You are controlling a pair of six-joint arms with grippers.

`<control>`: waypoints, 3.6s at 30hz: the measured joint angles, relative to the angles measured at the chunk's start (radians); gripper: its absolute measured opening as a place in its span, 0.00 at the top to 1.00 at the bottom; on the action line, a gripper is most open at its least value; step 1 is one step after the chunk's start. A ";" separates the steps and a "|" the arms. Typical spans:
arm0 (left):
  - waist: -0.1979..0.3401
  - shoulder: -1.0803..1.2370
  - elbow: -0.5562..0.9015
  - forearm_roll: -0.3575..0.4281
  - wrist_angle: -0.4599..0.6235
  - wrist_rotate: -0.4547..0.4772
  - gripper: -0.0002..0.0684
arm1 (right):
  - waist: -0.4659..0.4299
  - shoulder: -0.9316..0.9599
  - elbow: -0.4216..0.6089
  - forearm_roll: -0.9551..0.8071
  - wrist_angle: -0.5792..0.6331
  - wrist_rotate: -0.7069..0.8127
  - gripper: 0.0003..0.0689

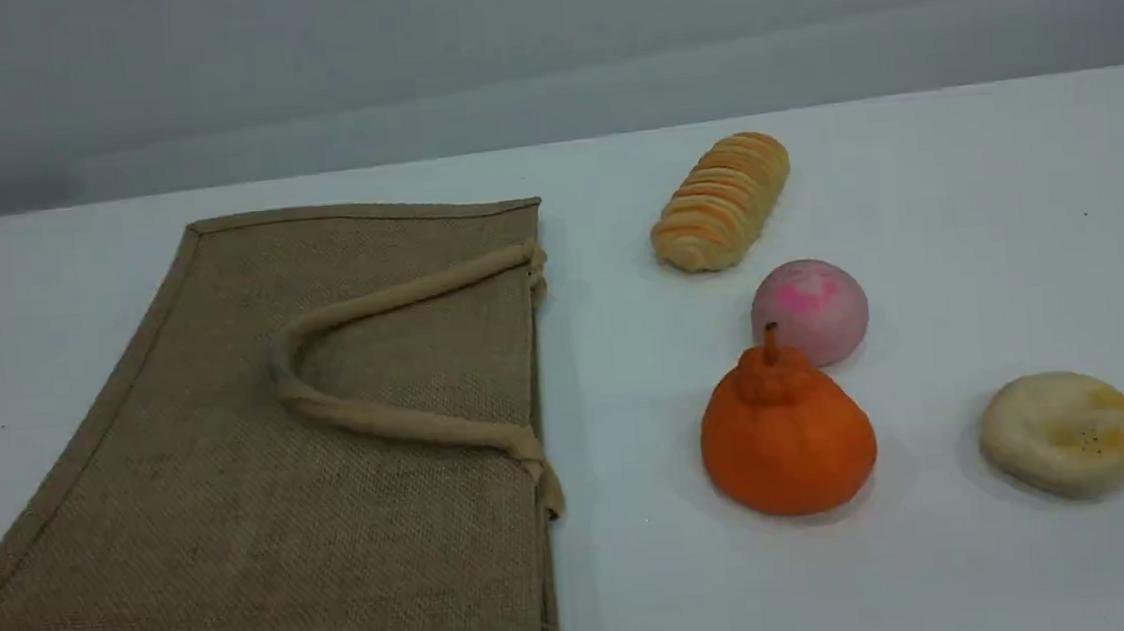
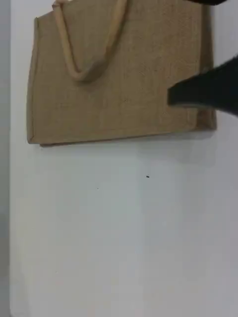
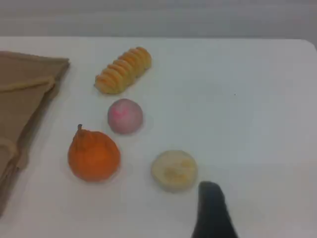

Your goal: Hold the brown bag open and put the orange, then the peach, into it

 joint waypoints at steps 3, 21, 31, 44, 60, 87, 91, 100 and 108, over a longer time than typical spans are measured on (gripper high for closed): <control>0.000 0.000 0.000 0.000 0.000 0.000 0.46 | 0.000 0.000 0.000 0.003 0.000 0.000 0.42; 0.000 0.210 -0.093 -0.080 -0.149 0.003 0.46 | 0.000 0.093 -0.028 0.159 -0.145 -0.095 0.42; 0.000 0.647 -0.298 -0.132 -0.326 0.016 0.46 | 0.000 0.441 -0.028 0.444 -0.419 -0.327 0.42; 0.000 1.169 -0.309 -0.181 -0.557 0.096 0.46 | 0.001 0.989 -0.030 1.021 -0.552 -0.837 0.42; -0.114 1.602 -0.317 -0.208 -0.764 0.032 0.46 | 0.002 1.414 -0.150 1.259 -0.625 -1.078 0.42; -0.140 2.102 -0.728 -0.256 -0.623 -0.033 0.46 | 0.212 1.658 -0.328 1.260 -0.749 -1.094 0.42; -0.140 2.130 -0.728 -0.256 -0.629 -0.046 0.46 | 0.212 1.658 -0.328 1.260 -0.753 -1.094 0.42; -0.170 2.184 -0.738 -0.258 -0.657 -0.049 0.47 | 0.212 1.658 -0.328 1.260 -0.751 -1.094 0.42; -0.172 2.183 -0.738 -0.263 -0.660 -0.076 0.84 | 0.212 1.658 -0.328 1.260 -0.738 -1.094 0.42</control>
